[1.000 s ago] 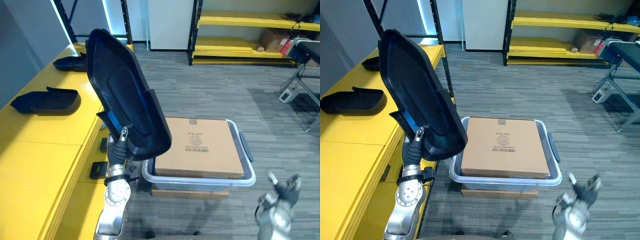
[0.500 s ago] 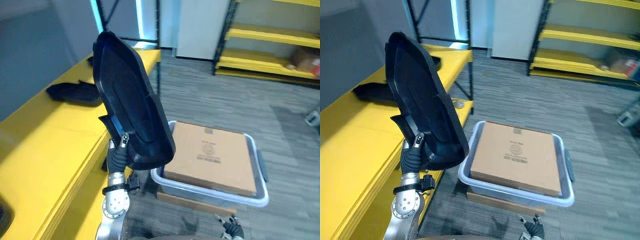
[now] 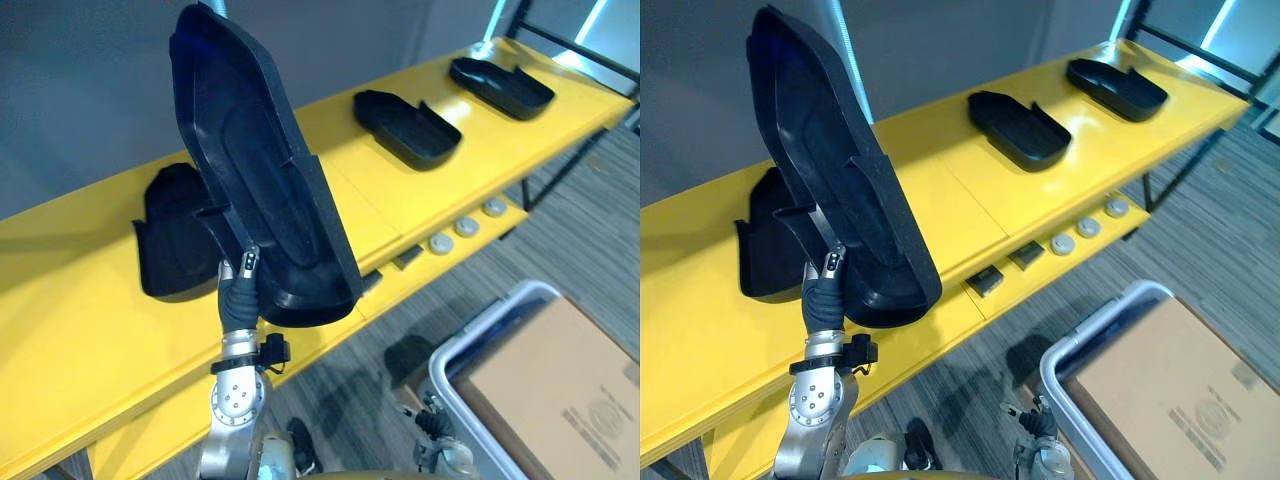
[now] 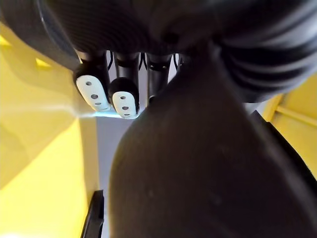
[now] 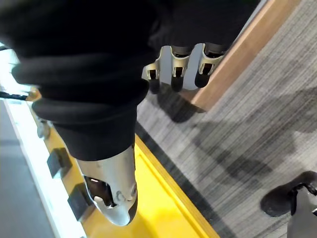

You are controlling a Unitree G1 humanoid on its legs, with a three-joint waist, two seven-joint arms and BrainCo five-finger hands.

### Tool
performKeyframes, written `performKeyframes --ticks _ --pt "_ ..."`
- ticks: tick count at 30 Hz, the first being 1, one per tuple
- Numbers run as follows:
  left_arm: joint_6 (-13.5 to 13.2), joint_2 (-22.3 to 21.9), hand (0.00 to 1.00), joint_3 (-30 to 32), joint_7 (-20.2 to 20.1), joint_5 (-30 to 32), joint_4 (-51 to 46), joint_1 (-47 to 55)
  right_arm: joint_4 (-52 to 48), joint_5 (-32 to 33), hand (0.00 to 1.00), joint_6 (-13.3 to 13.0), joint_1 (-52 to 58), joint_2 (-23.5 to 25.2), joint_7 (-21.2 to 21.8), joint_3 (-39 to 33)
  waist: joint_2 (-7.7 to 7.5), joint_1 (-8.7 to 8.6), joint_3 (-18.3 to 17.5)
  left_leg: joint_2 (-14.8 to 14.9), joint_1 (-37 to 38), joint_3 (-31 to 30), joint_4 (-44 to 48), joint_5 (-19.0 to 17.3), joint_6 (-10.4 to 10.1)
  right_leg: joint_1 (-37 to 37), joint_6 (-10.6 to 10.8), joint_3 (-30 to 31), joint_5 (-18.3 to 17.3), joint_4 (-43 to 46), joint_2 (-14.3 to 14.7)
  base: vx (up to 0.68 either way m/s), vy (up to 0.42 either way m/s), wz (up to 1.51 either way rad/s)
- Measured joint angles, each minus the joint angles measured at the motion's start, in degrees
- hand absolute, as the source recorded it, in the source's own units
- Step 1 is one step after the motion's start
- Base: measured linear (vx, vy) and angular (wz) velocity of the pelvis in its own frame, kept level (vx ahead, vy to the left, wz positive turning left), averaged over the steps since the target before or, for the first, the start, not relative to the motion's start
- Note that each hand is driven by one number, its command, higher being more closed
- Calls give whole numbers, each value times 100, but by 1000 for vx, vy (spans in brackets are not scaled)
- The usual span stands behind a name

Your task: Walk over and take plastic housings, then place them on the shelf

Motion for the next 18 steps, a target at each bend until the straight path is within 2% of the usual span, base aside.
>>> performKeyframes --ticks 1,2,4,5,6,7,8,9,10,11,13,16,18 --pt "-11 15 100 -29 34 8 66 -34 5 -4 0 -4 -77 -9 -3 3 22 -20 6 -16 213 -208 -176 18 -30 -436 100 897 -462 259 409 307 93 106" --pt "-31 28 100 -76 72 13 167 -30 96 -3 0 -20 -75 -17 -7 -1 61 -79 14 -65 421 -429 -346 64 -89 -746 172 1543 -788 155 823 223 43 98" --pt "-33 27 100 -135 114 28 304 -46 126 1 0 -19 -111 -14 -14 -1 19 -143 -15 -127 538 -683 -407 88 -120 -1033 163 1990 -1026 -92 1150 187 -26 105" --pt "-34 18 100 -161 136 45 501 -81 123 5 0 -26 -48 -16 -16 -5 -6 -257 -31 -212 610 -1070 -399 99 -138 -1404 197 2590 -1222 -385 1496 190 -90 126" --pt "-29 19 100 -161 138 45 587 -104 124 9 0 -29 -42 -16 -19 -12 8 -289 -23 -221 624 -1230 -361 110 -158 -1537 231 2845 -1262 -498 1636 222 -143 162" --pt "-18 19 100 -163 143 57 704 -113 124 16 0 -30 -10 -10 -18 -8 16 -359 -23 -250 635 -1512 -303 124 -222 -1734 305 3296 -1228 -842 1893 143 -159 153" --pt "-18 25 100 -171 142 62 736 -94 126 22 0 -33 84 12 -21 -6 -86 -372 -73 -377 639 -1743 -308 117 -348 -1765 355 3522 -702 -1531 1948 137 -165 145" --pt "-19 31 100 -164 140 71 731 -102 130 28 0 -35 137 39 -22 0 -194 -361 -94 -487 675 -1813 -332 100 -395 -1792 349 3570 -272 -1836 1862 171 -216 114" --pt "-13 -51 100 -157 149 72 780 -54 181 52 0 -19 206 2 -24 -8 -182 -258 -141 -469 734 -1951 -265 59 -471 -1614 437 3460 -447 -1912 1792 177 -199 69" --pt "-21 -124 100 -131 148 81 738 91 113 69 0 -26 234 -61 -28 -11 -11 -204 -215 -320 663 -2027 -186 17 -567 -1432 369 3242 -400 -2209 1892 169 -190 52" --pt "-24 -181 100 -128 133 92 724 192 61 70 0 -54 225 -72 -25 -10 116 -151 -279 -165 621 -2041 -206 10 -649 -1289 293 3077 -347 -2514 2024 56 -118 22" --pt "-29 -204 100 -129 85 95 709 301 57 69 0 -60 252 -8 -19 -6 113 -92 -286 -32 711 -2038 -470 107 -803 -1085 197 2942 -250 -2806 2146 -19 -119 12" --pt "-28 -206 100 -81 18 93 701 346 55 69 0 -60 248 25 -21 -20 108 -88 -290 28 707 -2054 -451 114 -814 -975 168 2860 -171 -2953 2194 -28 -66 20"
